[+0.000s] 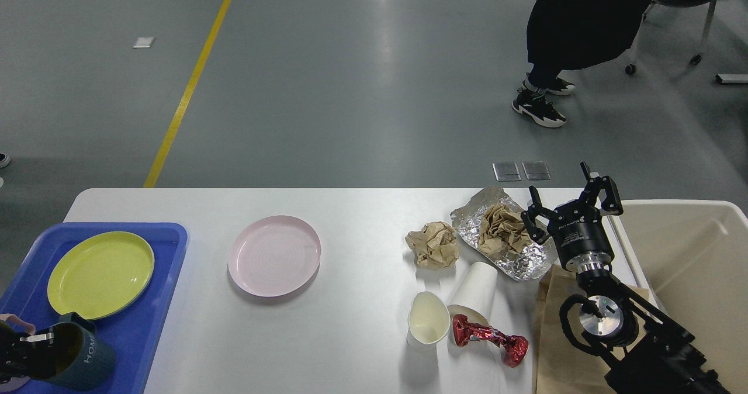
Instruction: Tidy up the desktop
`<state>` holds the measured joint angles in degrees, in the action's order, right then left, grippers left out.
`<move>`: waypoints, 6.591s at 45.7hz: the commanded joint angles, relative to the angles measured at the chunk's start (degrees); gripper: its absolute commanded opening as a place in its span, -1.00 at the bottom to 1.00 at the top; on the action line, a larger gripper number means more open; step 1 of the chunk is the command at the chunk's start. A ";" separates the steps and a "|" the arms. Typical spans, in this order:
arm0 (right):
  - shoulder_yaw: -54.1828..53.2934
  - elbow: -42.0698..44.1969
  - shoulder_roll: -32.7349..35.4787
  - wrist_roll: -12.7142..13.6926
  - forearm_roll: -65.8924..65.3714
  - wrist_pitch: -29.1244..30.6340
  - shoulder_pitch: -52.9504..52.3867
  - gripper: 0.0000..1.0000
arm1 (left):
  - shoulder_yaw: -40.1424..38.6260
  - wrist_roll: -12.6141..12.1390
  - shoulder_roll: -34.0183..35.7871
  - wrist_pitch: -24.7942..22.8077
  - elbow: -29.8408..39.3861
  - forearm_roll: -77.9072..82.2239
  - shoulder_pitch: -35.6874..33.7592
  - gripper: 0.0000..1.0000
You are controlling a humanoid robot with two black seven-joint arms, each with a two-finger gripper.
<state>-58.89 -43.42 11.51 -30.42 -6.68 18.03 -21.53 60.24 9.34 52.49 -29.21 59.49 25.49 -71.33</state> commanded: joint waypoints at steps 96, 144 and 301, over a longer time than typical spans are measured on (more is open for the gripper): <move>0.00 0.00 0.00 0.01 0.00 0.07 0.00 1.00 | 4.19 -1.43 2.09 5.13 3.79 -8.87 -1.88 0.93; 0.00 0.00 0.00 0.01 0.00 0.07 0.00 1.00 | 4.54 -1.61 2.09 4.70 5.72 -9.67 -2.41 -0.62; -0.08 0.00 0.00 0.01 0.00 -0.02 0.00 1.00 | 5.24 -1.34 2.18 4.78 5.46 -11.25 -3.29 0.92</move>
<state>-58.90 -43.42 11.51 -30.41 -6.68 18.07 -21.53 65.61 7.89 54.62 -24.38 64.92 14.24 -74.45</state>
